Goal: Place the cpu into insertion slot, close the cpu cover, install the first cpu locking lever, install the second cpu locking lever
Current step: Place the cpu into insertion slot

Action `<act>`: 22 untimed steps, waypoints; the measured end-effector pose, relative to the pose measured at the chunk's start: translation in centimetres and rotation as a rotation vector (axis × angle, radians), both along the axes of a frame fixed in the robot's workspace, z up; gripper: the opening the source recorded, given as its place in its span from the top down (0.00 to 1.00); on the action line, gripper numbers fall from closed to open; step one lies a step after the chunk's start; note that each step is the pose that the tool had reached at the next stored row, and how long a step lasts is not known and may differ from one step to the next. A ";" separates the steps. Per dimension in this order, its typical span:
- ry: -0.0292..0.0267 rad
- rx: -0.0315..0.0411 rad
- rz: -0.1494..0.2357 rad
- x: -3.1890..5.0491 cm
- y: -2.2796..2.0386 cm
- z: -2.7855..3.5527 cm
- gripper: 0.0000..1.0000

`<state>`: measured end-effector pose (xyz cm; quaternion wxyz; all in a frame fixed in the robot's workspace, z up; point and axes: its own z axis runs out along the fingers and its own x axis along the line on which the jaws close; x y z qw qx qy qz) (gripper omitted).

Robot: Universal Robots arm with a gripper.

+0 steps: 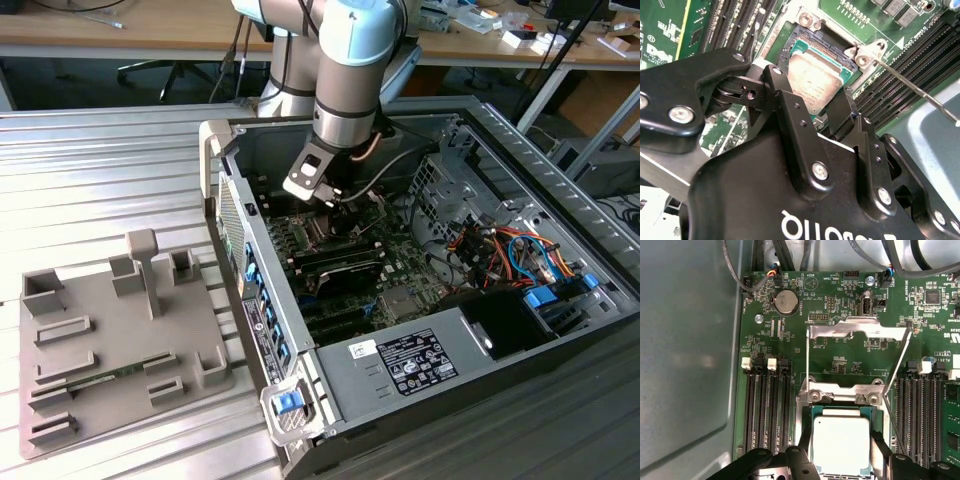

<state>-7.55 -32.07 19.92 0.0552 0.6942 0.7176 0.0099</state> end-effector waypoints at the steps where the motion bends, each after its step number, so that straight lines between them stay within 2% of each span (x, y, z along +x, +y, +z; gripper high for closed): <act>1: 0.0000 0.0000 0.000 -0.03 0.00 -0.03 0.45; 12: 0.0002 -0.0001 -0.004 -0.28 -0.03 -0.38 0.45; 22: -0.0002 -0.0009 -0.004 -0.30 -0.04 -0.42 0.44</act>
